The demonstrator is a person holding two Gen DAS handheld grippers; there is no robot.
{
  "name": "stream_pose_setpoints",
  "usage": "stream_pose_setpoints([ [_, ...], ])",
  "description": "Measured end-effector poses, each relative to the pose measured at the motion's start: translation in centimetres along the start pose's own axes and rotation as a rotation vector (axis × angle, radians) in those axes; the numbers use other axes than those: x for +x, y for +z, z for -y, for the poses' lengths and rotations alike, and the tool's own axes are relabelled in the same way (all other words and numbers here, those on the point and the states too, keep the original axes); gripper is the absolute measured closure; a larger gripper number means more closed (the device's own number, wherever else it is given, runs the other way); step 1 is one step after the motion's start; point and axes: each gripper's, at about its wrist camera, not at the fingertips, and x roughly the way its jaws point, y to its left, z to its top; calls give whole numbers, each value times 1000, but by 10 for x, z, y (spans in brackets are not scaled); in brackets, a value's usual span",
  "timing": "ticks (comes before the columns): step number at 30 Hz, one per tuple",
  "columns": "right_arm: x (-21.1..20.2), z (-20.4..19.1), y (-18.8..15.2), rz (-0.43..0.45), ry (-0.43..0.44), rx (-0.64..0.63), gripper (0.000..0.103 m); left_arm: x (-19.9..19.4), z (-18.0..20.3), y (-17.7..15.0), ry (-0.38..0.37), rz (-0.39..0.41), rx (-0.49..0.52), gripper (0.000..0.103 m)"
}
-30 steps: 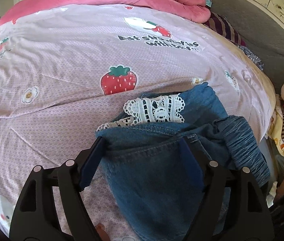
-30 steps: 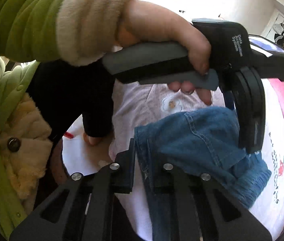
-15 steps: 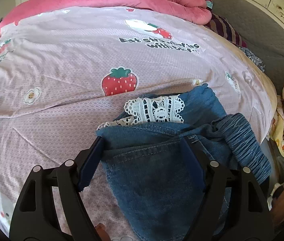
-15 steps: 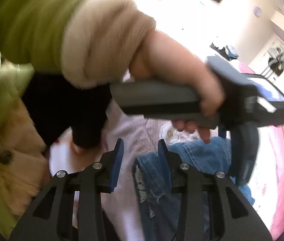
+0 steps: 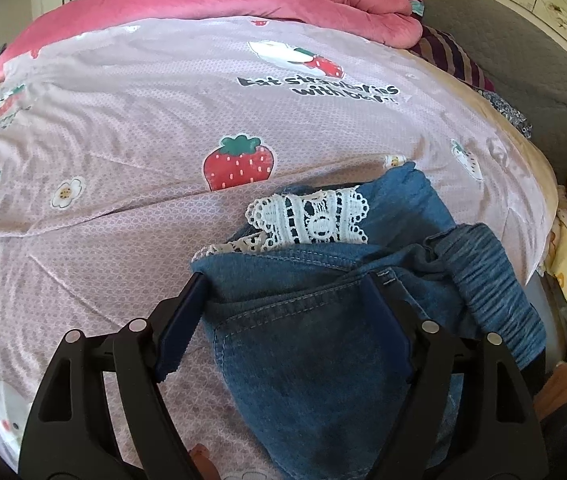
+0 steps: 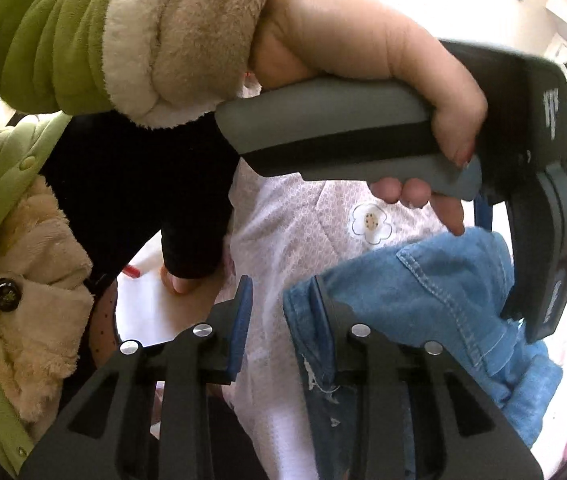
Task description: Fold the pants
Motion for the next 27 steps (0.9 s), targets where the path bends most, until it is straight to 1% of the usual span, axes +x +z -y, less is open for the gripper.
stream_pose_setpoints([
  [1,2,-2,0,6,1,11,70,1,0,0,2,0,-2,32],
  [4,4,-5,-1,27,18,55,59,0,1,-1,9,5,1,32],
  [5,3,-6,-2,34,19,69,56,-1,1,-1,12,7,1,31],
  [8,-7,-5,-2,69,23,136,54,-3,2,-1,20,13,4,31],
  [10,-19,-2,-1,97,14,199,53,-7,4,-1,25,19,5,31],
  [11,-26,-1,-2,117,10,232,48,-9,4,-2,25,21,4,31],
  [13,-44,-2,-4,183,-15,289,42,-14,7,-3,28,29,7,31],
  [17,-73,-6,-13,258,-46,383,33,-24,11,-5,30,43,13,30],
  [20,-94,-3,-21,283,-66,451,25,-31,17,-6,31,57,25,29],
  [24,-119,2,-31,326,-96,513,21,-44,25,-10,37,84,37,26],
  [26,-132,4,-38,351,-128,545,17,-51,28,-11,41,94,38,25],
  [27,-138,6,-41,364,-139,561,17,-53,29,-12,43,98,40,24],
])
